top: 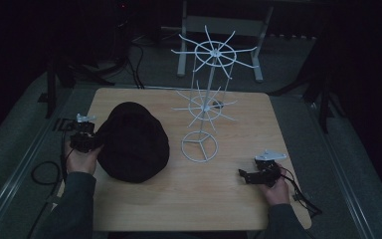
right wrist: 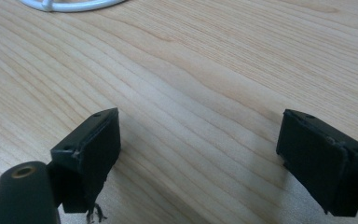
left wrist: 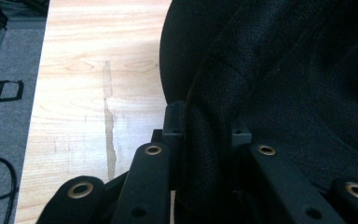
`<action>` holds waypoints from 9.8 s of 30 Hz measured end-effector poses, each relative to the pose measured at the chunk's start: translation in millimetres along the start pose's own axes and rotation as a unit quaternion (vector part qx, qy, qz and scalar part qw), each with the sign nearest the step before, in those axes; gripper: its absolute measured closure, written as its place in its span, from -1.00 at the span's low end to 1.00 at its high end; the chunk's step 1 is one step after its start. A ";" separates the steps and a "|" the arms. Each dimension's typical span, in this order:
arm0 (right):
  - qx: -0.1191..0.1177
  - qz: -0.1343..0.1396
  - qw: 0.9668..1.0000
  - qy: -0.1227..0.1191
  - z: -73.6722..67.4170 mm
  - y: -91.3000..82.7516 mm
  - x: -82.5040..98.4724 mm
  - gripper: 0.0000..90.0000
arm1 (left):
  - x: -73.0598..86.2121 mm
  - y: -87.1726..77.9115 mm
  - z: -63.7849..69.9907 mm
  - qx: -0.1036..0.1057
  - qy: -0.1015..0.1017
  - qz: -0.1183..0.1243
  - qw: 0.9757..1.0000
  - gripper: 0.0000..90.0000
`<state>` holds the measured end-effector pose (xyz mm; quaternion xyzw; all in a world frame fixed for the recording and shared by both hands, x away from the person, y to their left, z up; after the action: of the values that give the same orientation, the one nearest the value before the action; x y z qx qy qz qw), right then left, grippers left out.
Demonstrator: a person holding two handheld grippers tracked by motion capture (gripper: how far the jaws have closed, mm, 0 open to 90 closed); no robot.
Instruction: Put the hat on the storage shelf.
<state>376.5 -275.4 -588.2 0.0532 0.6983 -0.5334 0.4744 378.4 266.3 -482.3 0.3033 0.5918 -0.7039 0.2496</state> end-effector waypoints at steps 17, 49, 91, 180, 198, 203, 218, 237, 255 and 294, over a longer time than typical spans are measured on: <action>0.000 0.000 1.000 0.000 0.0 0.0 0.0 -0.70 | -17.2 -29.8 -3.9 0.020 0.001 0.036 0.999 0.73; 0.000 0.001 1.000 -0.001 0.1 0.1 -0.2 -0.70 | -45.3 -64.2 1.3 0.071 -0.012 0.101 0.992 0.72; 0.000 0.001 1.000 0.000 0.1 0.0 -0.2 -0.70 | -76.3 -85.1 15.3 0.109 -0.022 0.146 0.983 0.72; 0.000 0.001 1.000 0.000 0.1 0.0 -0.2 -0.70 | -133.4 -114.1 31.0 0.153 -0.043 0.207 0.965 0.71; 0.000 0.001 1.000 0.000 0.1 0.0 -0.2 -0.70 | -147.8 -114.9 32.2 0.179 -0.063 0.225 0.956 0.70; 0.000 0.001 1.000 0.000 0.1 0.0 -0.2 -0.70 | -152.6 -115.3 34.2 0.190 -0.068 0.232 0.952 0.70; 0.000 0.001 1.000 0.000 0.1 0.0 -0.2 -0.70 | -163.6 -104.8 44.0 0.205 -0.084 0.231 0.948 0.70; -0.001 -0.001 1.000 -0.001 0.2 -0.1 -0.1 -0.70 | -191.6 -86.6 65.5 0.228 -0.107 0.232 0.940 0.68; 0.000 0.000 1.000 -0.001 0.2 0.0 -0.1 -0.70 | -178.3 -34.0 81.6 0.186 -0.091 0.156 0.966 0.67; 0.000 0.001 1.000 0.000 0.1 0.1 -0.2 -0.70 | -169.4 -24.0 81.6 0.169 -0.075 0.144 0.972 0.00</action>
<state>376.7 -275.4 -588.1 0.0535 0.6982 -0.5328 0.4752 467.8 188.8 -334.0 0.3689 0.3941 -0.7713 0.3372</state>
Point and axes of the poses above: each handheld gripper's, and its own axes: y roughly forward along the jaws, x roughly out of its underside, z roughly to its right, the point moved 4 cm from there along y, roughly forward along the jaws, and after that the axes turned 1 degree about -y, right-handed, at the moved point
